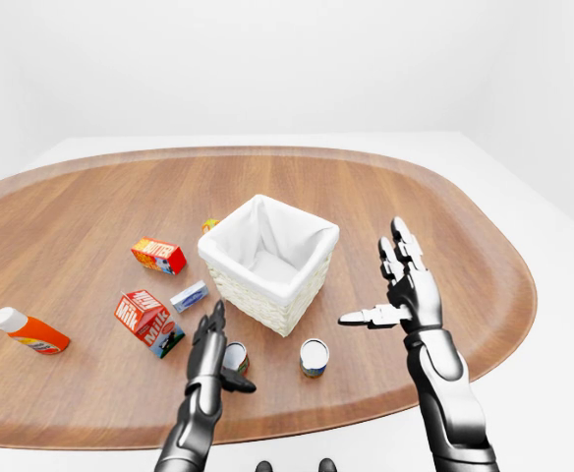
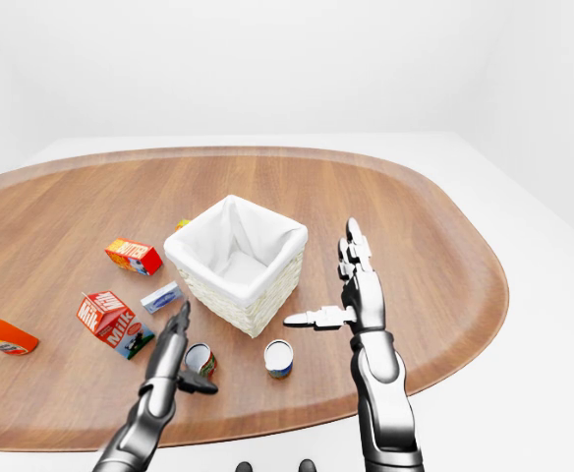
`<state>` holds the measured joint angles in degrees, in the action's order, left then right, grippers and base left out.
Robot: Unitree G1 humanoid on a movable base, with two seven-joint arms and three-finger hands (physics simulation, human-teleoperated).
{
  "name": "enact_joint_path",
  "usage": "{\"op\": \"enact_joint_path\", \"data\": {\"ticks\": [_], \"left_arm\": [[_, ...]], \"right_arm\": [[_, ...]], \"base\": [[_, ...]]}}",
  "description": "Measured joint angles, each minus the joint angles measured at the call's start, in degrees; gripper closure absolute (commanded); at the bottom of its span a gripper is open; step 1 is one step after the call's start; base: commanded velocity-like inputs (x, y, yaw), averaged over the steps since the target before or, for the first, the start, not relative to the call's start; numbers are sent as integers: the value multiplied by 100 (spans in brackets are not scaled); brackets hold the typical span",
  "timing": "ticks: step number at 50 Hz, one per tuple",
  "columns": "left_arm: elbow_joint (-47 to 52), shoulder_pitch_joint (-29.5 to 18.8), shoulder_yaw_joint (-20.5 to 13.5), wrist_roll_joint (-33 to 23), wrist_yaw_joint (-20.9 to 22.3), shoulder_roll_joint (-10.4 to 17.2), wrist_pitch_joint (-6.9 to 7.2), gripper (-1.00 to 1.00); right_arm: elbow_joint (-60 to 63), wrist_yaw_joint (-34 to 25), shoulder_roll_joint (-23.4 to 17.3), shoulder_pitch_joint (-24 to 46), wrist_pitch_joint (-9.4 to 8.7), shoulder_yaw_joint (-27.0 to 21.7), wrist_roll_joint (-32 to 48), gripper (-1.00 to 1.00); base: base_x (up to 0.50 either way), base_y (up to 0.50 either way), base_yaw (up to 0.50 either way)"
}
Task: Pick up the tomato sauce, and put it in the basket.
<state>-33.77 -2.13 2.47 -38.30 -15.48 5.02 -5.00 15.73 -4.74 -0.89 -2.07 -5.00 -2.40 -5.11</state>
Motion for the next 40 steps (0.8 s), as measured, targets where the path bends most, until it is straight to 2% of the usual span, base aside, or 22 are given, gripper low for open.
{"op": "enact_joint_path", "data": {"ticks": [35, 36, 37, 38, 40], "left_arm": [[-514, -236, -18, 73, -135, 44, 0, -100], [-515, -236, -18, 73, -134, 44, 0, 16], [-517, -237, -19, 74, -136, 45, 0, 16], [-520, -238, -18, 74, -135, 45, 0, 100], [-504, -232, -11, 87, -117, 43, 0, 100]], "right_arm": [[-3, -3, 4, -20, 0, 12, 4, -100], [-2, -3, 4, -21, 0, 12, 4, -100], [-3, -3, 4, -21, 0, 12, 4, -100], [-3, -3, 4, -21, 0, 11, 4, -100], [-3, -3, 4, -21, 0, 12, 4, -100]], "base": [[0, 0, 0], [0, 0, 0], [0, 0, 0], [0, 0, 0], [0, 0, 0]]}}
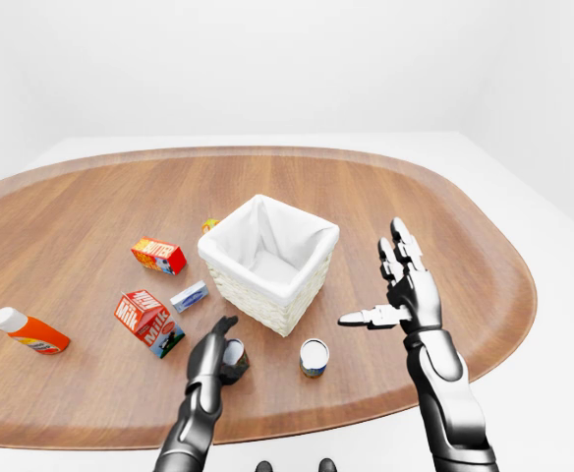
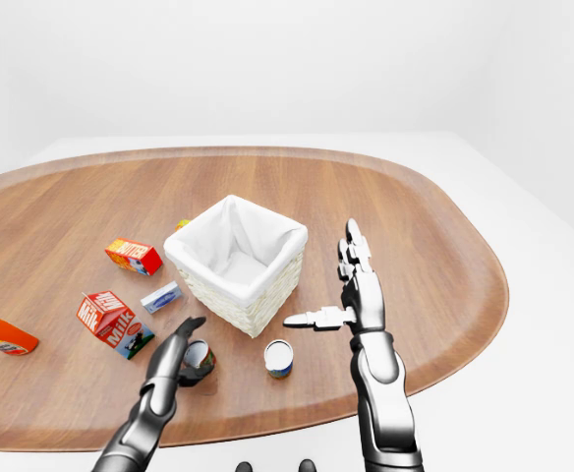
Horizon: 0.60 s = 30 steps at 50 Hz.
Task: Pick up the tomato sauce, and put it in the basket.
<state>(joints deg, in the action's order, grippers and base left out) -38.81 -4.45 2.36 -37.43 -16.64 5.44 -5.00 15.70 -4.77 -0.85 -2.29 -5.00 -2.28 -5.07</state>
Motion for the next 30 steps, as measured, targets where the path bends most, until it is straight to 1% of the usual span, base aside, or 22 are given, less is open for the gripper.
{"op": "enact_joint_path", "data": {"ticks": [14, 30], "left_arm": [[-170, -48, 16, 19, -33, 9, 0, 100], [560, 263, -28, -70, 299, -18, 0, 100]], "right_arm": [[7, 2, -3, 10, 0, -8, -3, -100], [-3, 3, -7, 24, 0, -23, -13, -100]], "base": [[0, 0, 0], [0, 0, 0]]}}
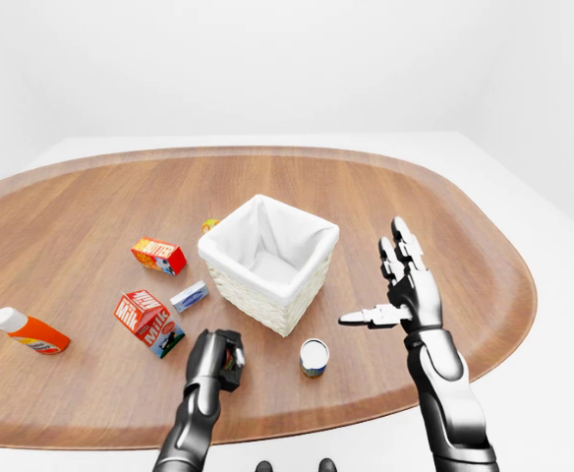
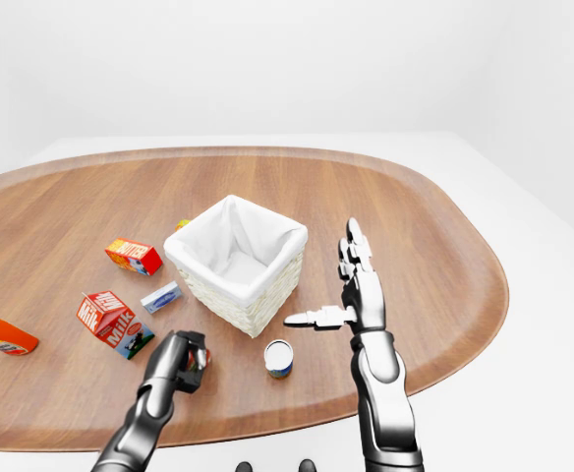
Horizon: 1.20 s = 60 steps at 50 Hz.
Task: Pick up the tomato sauce, and put it in the basket.
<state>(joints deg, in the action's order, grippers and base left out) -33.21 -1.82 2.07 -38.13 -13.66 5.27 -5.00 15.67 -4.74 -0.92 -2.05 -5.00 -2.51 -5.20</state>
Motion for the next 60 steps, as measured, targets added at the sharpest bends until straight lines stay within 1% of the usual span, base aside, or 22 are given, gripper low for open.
{"op": "enact_joint_path", "data": {"ticks": [4, 8, 14, 20, 26, 46, 60], "left_arm": [[229, 87, -13, 33, 114, -17, 0, 100], [703, 239, -25, 65, 320, -50, 19, 100], [1445, 452, -40, 117, 624, -101, 147, 100], [1939, 600, -60, 170, 810, -127, 219, 100], [2432, 727, -77, 206, 1001, -158, 371, 100], [3307, 945, -132, 305, 1330, -199, 623, 100], [3877, 1035, -172, 349, 1571, -228, 880, 100]], "right_arm": [[19, 3, 0, -2, 0, 1, -2, -100], [29, 5, 0, -1, 0, -1, -4, -100], [23, 4, -1, -1, 0, -3, -5, -100], [22, 5, -1, 0, 0, -5, -7, -100], [38, 6, -2, -1, 0, -9, -10, -100], [7, 2, -6, 12, 0, -17, -6, -100], [-24, 2, -9, 28, 0, -23, -3, -100]], "base": [[0, 0, 0], [0, 0, 0], [0, 0, 0], [0, 0, 0], [0, 0, 0], [0, 0, 0], [0, 0, 0]]}}
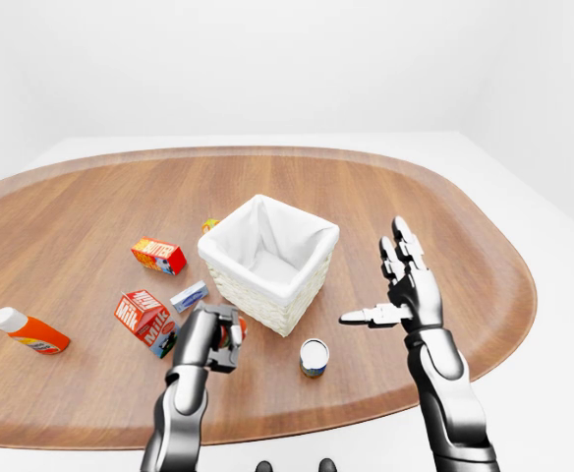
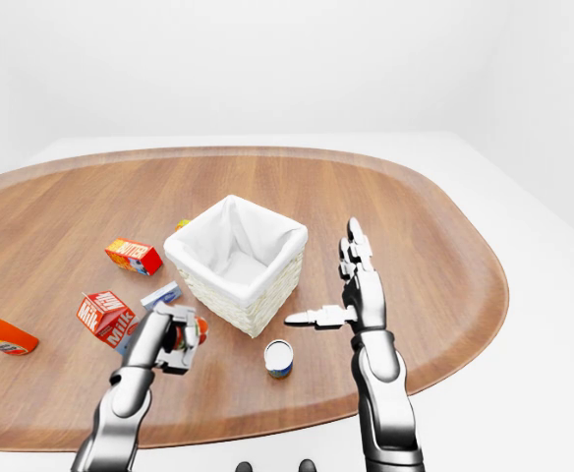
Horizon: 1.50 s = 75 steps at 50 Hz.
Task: Pick up the tomato sauce, and put it in the basket.
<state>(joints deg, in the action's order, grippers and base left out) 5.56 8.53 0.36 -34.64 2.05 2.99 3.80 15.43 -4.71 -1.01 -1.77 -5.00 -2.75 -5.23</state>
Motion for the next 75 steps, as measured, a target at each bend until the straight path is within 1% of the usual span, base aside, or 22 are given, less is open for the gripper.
{"op": "enact_joint_path", "data": {"ticks": [6, 27, 41, 75], "left_arm": [[251, 23, -14, 8, 113, -13, 120, 100], [1162, 73, -38, 18, 524, -53, 120, 100], [1595, 92, -68, 13, 738, -68, 120, 100], [2289, 88, -96, -14, 1086, -96, 120, 100]], "right_arm": [[-6, 2, 0, 2, 0, 1, 0, -100], [-4, 4, 5, -19, 0, 15, 7, -100], [16, 6, 8, -31, 0, 20, 11, -100], [-60, 4, 3, -4, 0, 12, 16, -100]], "base": [[0, 0, 0], [0, 0, 0], [0, 0, 0], [0, 0, 0]]}}
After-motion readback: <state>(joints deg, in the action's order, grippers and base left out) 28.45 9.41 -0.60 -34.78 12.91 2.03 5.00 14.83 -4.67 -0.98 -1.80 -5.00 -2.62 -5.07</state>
